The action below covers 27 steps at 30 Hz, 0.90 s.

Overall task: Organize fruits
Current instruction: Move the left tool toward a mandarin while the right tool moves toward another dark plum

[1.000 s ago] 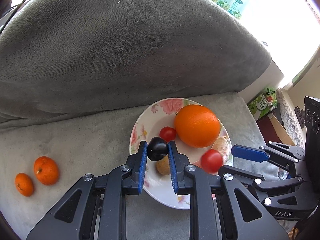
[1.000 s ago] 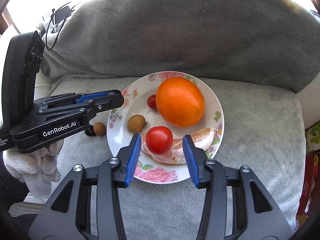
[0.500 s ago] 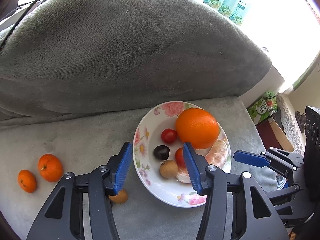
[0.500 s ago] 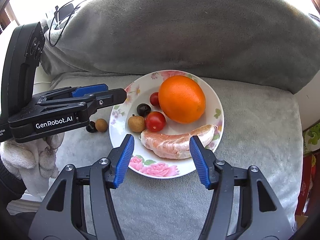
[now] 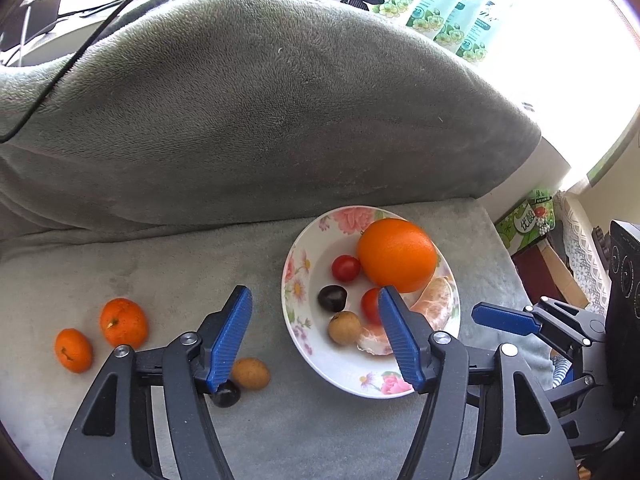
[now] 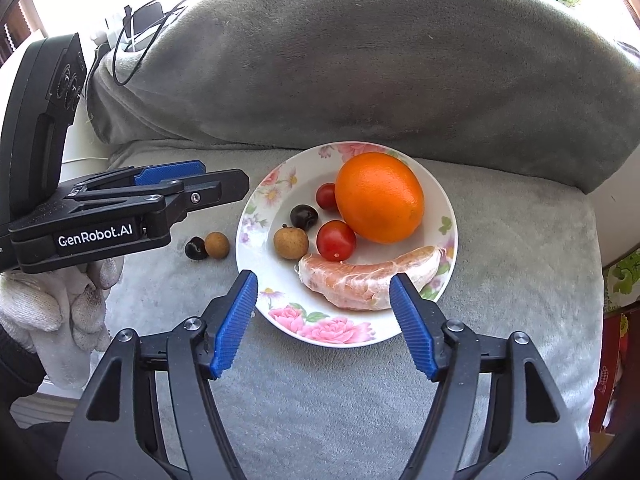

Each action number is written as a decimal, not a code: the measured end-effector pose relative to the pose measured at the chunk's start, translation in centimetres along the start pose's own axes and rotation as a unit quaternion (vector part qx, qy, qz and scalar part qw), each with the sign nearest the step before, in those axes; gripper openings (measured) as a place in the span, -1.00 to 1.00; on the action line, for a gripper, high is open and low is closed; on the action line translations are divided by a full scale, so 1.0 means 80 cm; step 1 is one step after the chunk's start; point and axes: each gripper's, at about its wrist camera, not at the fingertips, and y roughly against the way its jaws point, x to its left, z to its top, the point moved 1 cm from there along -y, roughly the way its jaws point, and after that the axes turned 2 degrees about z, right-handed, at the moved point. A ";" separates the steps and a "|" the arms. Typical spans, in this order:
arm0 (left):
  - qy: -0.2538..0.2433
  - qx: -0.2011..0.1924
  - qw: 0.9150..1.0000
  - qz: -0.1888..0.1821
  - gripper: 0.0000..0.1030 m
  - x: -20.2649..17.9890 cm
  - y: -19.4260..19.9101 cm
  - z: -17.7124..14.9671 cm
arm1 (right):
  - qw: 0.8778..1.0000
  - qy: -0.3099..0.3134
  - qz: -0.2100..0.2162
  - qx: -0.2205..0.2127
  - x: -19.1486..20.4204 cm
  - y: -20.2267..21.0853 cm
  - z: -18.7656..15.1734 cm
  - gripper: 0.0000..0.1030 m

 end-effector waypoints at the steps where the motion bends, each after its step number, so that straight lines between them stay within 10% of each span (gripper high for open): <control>1: 0.000 -0.001 1.000 0.000 0.28 0.000 0.002 0.000 | 1.000 0.001 0.000 -0.001 0.001 0.001 0.000 0.39; 27: 0.068 -0.015 0.996 0.056 0.28 0.109 0.054 -0.042 | 0.996 0.042 0.076 0.005 0.084 -0.016 0.008 0.39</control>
